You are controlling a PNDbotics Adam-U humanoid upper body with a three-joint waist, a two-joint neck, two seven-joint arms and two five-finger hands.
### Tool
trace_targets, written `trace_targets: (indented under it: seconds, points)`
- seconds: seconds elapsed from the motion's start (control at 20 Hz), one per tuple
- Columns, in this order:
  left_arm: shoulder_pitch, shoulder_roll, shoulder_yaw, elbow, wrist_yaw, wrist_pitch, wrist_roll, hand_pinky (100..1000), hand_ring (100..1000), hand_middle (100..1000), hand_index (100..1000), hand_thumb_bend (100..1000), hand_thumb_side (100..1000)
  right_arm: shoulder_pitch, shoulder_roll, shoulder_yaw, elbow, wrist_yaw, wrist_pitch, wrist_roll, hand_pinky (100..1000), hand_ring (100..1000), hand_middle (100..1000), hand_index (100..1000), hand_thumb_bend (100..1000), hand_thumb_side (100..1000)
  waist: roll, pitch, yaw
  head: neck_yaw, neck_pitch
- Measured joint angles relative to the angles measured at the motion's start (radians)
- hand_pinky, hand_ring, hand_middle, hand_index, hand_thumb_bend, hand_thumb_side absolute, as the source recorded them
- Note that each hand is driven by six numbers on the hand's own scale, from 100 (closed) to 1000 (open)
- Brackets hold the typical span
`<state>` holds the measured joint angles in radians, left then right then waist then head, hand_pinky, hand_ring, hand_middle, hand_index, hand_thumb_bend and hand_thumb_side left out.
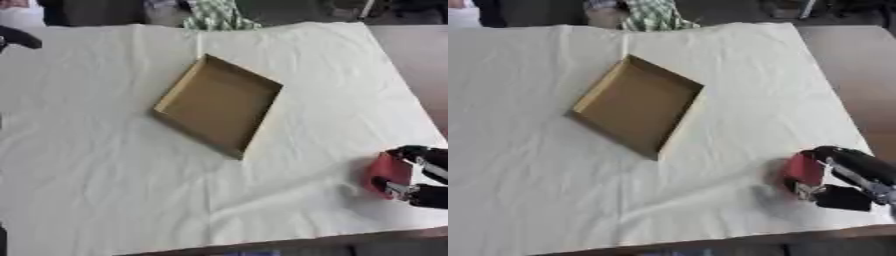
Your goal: Pick up objects on the table and place them in the box.
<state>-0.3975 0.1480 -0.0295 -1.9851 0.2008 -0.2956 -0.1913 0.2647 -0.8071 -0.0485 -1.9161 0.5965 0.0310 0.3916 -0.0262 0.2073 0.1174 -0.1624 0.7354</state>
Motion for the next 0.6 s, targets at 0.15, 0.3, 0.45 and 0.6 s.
trace_targets:
  seconds: [0.15,0.3,0.45,0.6]
  points:
    - [0.0,0.0,0.0,0.0,0.0,0.001,-0.002,577,842,768,746,100,643,-0.004,0.001,0.0,0.006,0.001,-0.005,0.006,945,978,738,937,309,877,0.0,0.0,0.0,0.0,0.0]
    - [0.0,0.0,-0.002,0.0,0.0,0.002,-0.004,576,844,769,746,100,643,-0.011,0.001,0.001,0.012,0.005,-0.008,0.009,939,965,721,923,247,820,0.0,0.0,0.0,-0.002,0.0]
    - [0.0,0.0,-0.005,0.0,0.0,0.003,-0.006,576,844,770,746,100,643,-0.014,0.001,0.001,0.012,0.002,-0.006,0.009,932,949,695,907,171,762,0.0,0.0,0.0,-0.003,0.0]
    - [0.0,0.0,-0.005,0.0,0.0,0.004,-0.008,576,845,770,746,100,643,-0.015,0.001,0.001,0.012,-0.013,0.005,-0.001,928,937,664,888,116,768,0.0,0.0,0.0,-0.003,0.0]
